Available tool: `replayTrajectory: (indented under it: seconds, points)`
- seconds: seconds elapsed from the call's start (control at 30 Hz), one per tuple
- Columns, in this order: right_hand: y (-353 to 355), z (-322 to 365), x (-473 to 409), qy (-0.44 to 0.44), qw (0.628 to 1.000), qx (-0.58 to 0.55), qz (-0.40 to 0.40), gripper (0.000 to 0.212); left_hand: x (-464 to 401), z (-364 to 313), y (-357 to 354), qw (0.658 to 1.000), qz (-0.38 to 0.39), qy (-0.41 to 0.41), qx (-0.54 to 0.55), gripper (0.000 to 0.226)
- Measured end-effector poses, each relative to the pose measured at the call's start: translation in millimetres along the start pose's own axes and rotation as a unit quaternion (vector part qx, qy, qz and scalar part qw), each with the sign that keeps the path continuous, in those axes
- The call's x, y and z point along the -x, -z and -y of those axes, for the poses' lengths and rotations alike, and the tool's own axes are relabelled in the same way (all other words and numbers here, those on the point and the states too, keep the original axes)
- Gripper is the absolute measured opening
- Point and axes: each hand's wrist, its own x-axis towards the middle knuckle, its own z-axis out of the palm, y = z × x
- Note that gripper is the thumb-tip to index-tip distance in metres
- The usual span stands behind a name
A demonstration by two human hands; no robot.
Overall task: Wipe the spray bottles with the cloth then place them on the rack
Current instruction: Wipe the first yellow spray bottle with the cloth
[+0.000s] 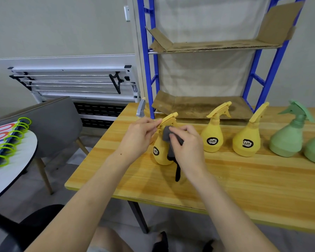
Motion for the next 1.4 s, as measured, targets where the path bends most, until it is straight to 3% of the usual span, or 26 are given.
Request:
replayTrajectory:
  seconds: [0.13, 0.43, 0.63, 0.9, 1.1, 1.4]
  points:
    - [5.4, 6.6, -16.0, -0.008, 0.996, -0.022, -0.090, 0.022, -0.6, 0.9, -2.6, 1.000, -0.005, -0.006, 0.011, 0.036]
    - [-5.1, 0.6, -2.0, -0.045, 0.998, -0.004, 0.044, 0.021, 0.0, 0.5, 0.1, 1.000, -0.004, 0.013, 0.026, 0.036]
    - [12.3, 4.2, -22.9, -0.048, 0.996, -0.032, -0.073, 0.018, -1.1, 1.4, 0.9, 1.000, 0.000, 0.005, 0.024, 0.035]
    - [-10.1, 3.9, 4.2, -0.055, 0.997, -0.026, 0.041, 0.020, -0.1, -0.3, -1.2, 1.000, -0.003, 0.016, 0.006, 0.037]
    - [4.8, 8.5, -17.5, -0.052, 0.995, -0.054, -0.068, 0.021, -0.8, 2.9, -1.6, 1.000, -0.002, -0.007, 0.011, 0.036]
    - [-4.7, -2.2, 2.6, -0.041, 0.998, 0.002, 0.051, 0.021, 0.2, 5.9, -1.0, 1.000, -0.003, -0.015, 0.005, 0.037]
